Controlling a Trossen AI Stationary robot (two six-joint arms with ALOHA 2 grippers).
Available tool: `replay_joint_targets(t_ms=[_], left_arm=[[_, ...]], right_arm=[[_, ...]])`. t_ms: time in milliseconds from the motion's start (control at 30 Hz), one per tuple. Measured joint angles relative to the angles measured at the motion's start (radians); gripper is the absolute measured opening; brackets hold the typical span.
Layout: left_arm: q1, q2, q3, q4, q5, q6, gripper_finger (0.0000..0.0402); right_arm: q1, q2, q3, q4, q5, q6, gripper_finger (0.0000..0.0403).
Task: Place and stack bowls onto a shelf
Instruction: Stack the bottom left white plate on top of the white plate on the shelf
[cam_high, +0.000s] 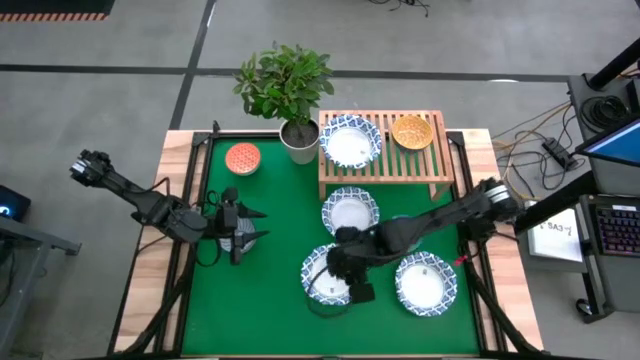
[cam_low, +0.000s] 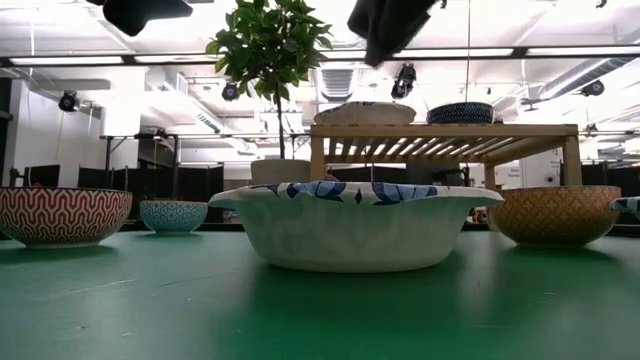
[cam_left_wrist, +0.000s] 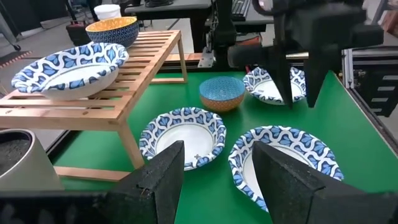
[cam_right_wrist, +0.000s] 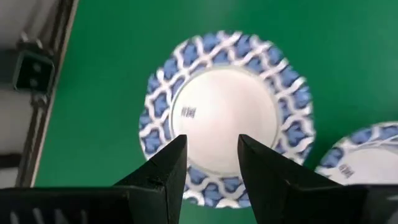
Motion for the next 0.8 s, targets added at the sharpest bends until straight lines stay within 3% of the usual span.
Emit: replay_joint_targets(t_ms=[200, 467, 800], left_arm=[[0.0, 0.002, 0.0, 0.001, 0.0, 0.008, 0.0174], [0.0, 0.002, 0.0, 0.008, 0.0, 0.009, 0.0174], [0.0, 0.002, 0.0, 0.008, 0.001, 0.009, 0.0174]], right_arm=[[0.067, 0.122, 0.098, -0.117, -0.026, 0.0, 0.0132], [0.127, 0.252, 0.125, -0.196, -0.017, -0.013, 0.0132], [0.132, 0.307, 0.13, -0.194, 0.033, 0.037, 0.0132]])
